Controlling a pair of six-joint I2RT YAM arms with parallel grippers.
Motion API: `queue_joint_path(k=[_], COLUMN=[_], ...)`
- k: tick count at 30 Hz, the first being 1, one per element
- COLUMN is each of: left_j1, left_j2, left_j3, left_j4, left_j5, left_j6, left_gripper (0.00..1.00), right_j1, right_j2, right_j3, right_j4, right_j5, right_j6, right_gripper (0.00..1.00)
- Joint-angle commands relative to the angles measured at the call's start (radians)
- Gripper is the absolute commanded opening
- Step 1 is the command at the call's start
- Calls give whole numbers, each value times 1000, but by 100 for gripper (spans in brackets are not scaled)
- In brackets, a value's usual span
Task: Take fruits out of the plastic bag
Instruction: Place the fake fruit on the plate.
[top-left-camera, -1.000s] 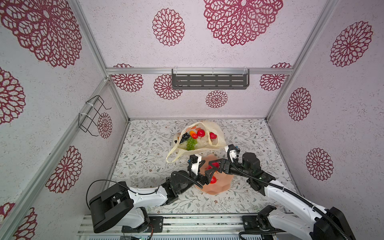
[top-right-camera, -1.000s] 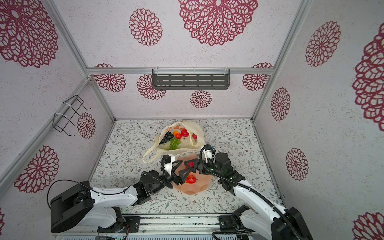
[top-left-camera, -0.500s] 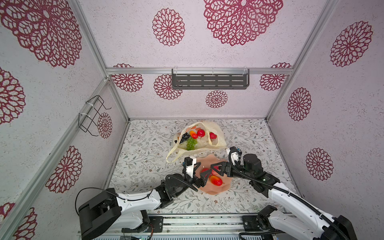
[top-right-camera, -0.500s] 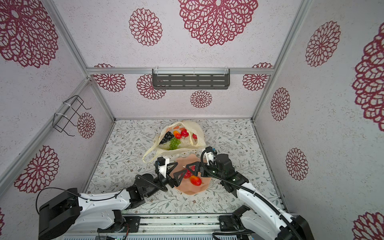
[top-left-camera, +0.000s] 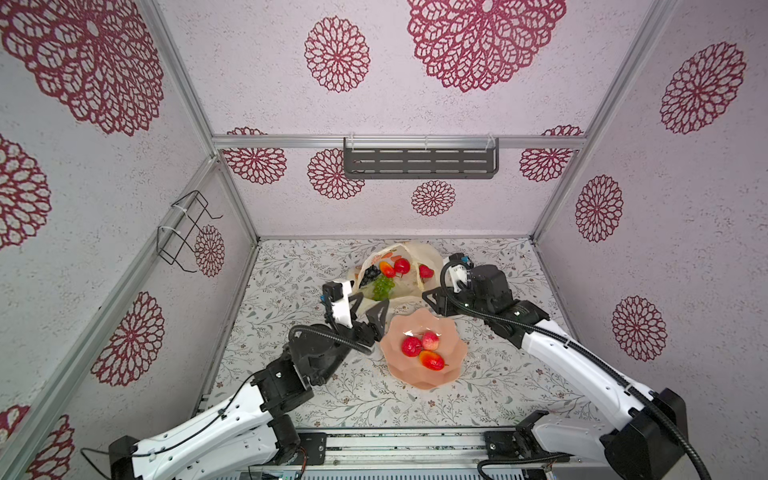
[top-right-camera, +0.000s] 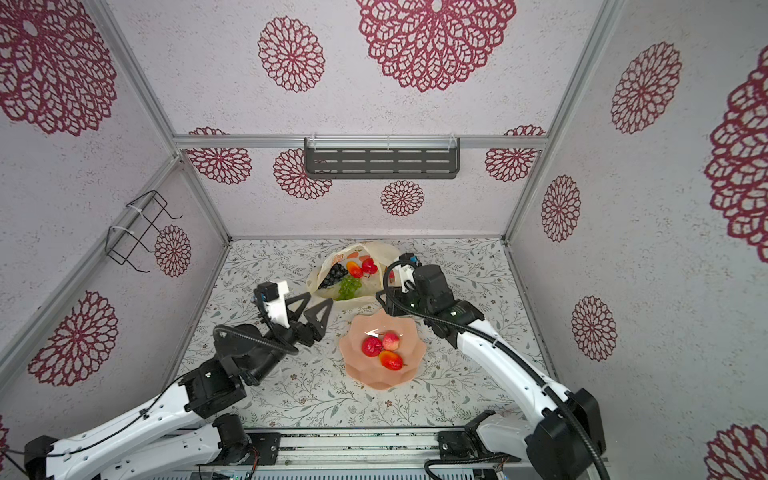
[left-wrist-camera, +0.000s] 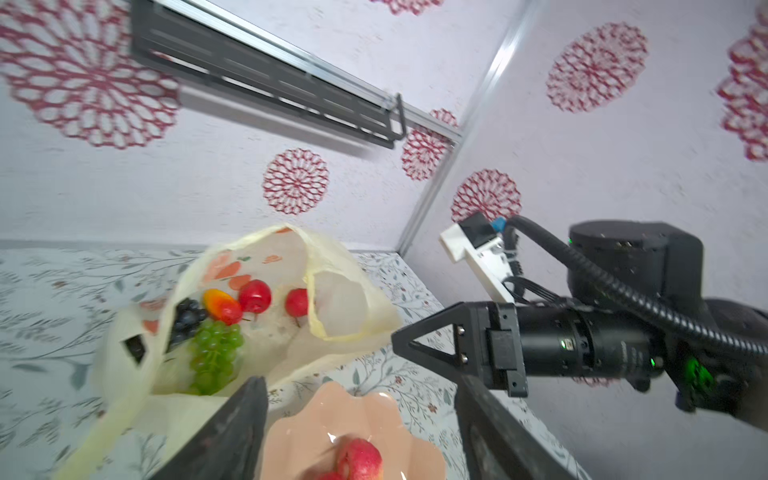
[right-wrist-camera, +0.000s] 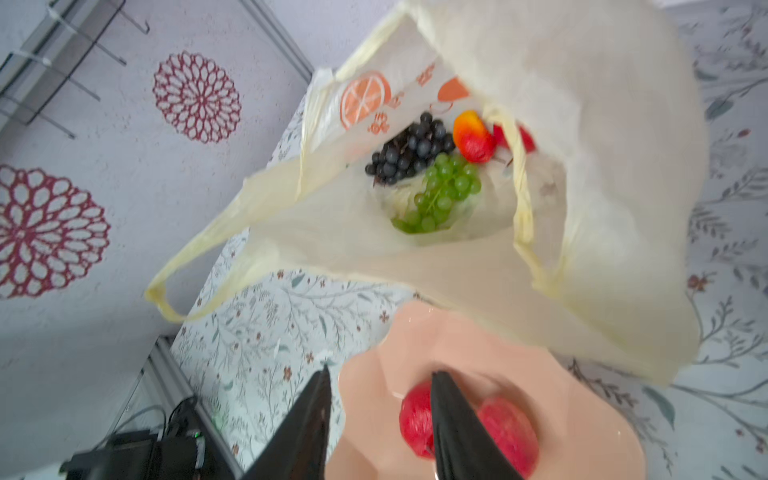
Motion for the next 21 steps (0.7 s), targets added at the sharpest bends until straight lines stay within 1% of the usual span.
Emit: queue_joint_path(k=[1, 4, 6, 8, 10, 14, 17, 19, 21], left_j1=[126, 250, 311, 351, 367, 392, 424, 444, 463], left_j2=[-7, -3, 6, 13, 12, 12, 22, 37, 62], left_j3=[83, 127, 134, 132, 114, 56, -3, -35, -67], left_j4=[-443, -535, -564, -579, -584, -541, -436, -376, -319], left_j5=[21, 163, 251, 322, 360, 395, 455, 486, 526], left_j6=[-201, -268, -306, -327, -338, -342, -348, -357, -357], left_gripper=[78, 80, 80, 81, 81, 82, 80, 77, 71], right_j1=[27, 59, 76, 86, 94, 110, 122, 130, 140], right_j2=[103, 243, 345, 440, 524, 620, 668, 692, 714], right_j3=[164, 326, 439, 542, 621, 678, 686, 681, 675], right_j4=[-40, -68, -112, -165, -199, -199, -181, -169, -161], right_j5=[122, 151, 148, 136, 108, 53, 12, -13, -37], right_j6=[-113, -172, -203, -216, -220, -212, -198, -184, -171], right_gripper=[43, 45, 47, 50, 53, 54, 53, 53, 53])
